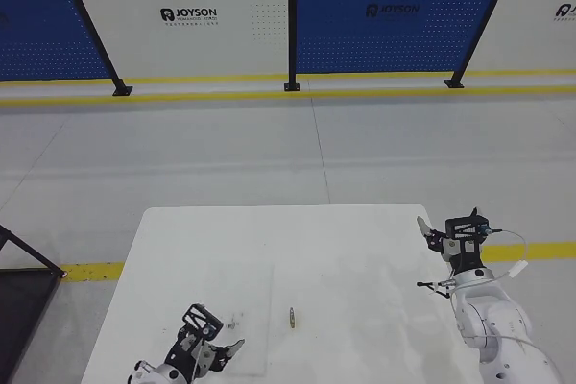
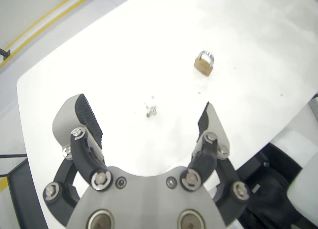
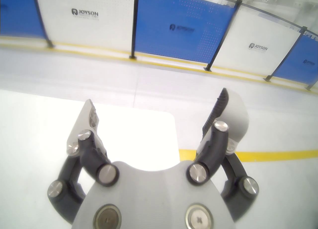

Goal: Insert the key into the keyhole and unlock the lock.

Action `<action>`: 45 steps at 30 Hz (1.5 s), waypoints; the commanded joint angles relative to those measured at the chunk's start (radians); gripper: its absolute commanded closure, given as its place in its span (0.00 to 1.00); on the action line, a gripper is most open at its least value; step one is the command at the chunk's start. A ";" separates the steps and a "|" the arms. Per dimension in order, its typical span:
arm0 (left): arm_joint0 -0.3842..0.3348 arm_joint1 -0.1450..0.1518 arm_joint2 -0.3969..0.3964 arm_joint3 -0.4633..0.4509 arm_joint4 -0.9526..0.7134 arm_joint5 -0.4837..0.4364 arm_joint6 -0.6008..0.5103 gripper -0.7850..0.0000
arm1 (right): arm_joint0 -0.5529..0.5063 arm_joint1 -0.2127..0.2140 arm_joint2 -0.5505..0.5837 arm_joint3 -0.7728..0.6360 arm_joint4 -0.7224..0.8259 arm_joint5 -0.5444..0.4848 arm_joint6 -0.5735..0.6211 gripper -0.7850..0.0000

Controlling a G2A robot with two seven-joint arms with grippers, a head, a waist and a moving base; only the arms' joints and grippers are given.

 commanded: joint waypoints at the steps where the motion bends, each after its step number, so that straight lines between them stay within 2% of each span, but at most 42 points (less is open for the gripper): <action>1: -0.021 -0.003 0.033 0.029 0.023 0.033 -0.025 0.00 | 0.000 0.000 0.000 0.000 0.000 0.000 0.000 0.00; 6: -0.100 -0.012 0.105 0.114 0.069 0.105 -0.079 0.00 | 0.000 0.000 0.000 0.000 0.000 0.000 0.000 0.00; 8: -0.123 -0.015 0.129 0.134 0.073 0.116 -0.090 0.15 | 0.000 0.000 0.000 0.000 0.000 0.000 0.000 0.00; 10: -0.144 -0.017 0.147 0.156 0.094 0.136 -0.102 0.24 | 0.000 0.000 0.000 0.000 0.000 0.000 0.000 0.00; 13: -0.176 -0.021 0.180 0.192 0.126 0.149 -0.116 0.29 | 0.000 0.000 0.000 0.000 0.000 0.000 0.000 0.00; 15: -0.189 -0.022 0.188 0.203 0.125 0.156 -0.119 0.45 | 0.000 0.000 0.000 0.000 0.000 0.000 0.000 0.00; 17: -0.203 -0.024 0.195 0.216 0.131 0.167 -0.123 0.51 | 0.000 0.000 0.000 0.000 0.000 0.000 0.000 0.00; 28: -0.254 -0.032 0.239 0.279 0.152 0.198 -0.146 0.56 | 0.000 0.000 0.000 0.000 0.000 0.000 0.000 0.00; 37: -0.271 -0.035 0.253 0.296 0.167 0.224 -0.143 0.60 | 0.000 0.000 0.000 0.000 0.000 0.000 0.000 0.00; 45: -0.280 -0.037 0.253 0.306 0.165 0.226 -0.141 0.76 | 0.000 0.000 0.000 0.000 0.000 0.000 0.000 0.00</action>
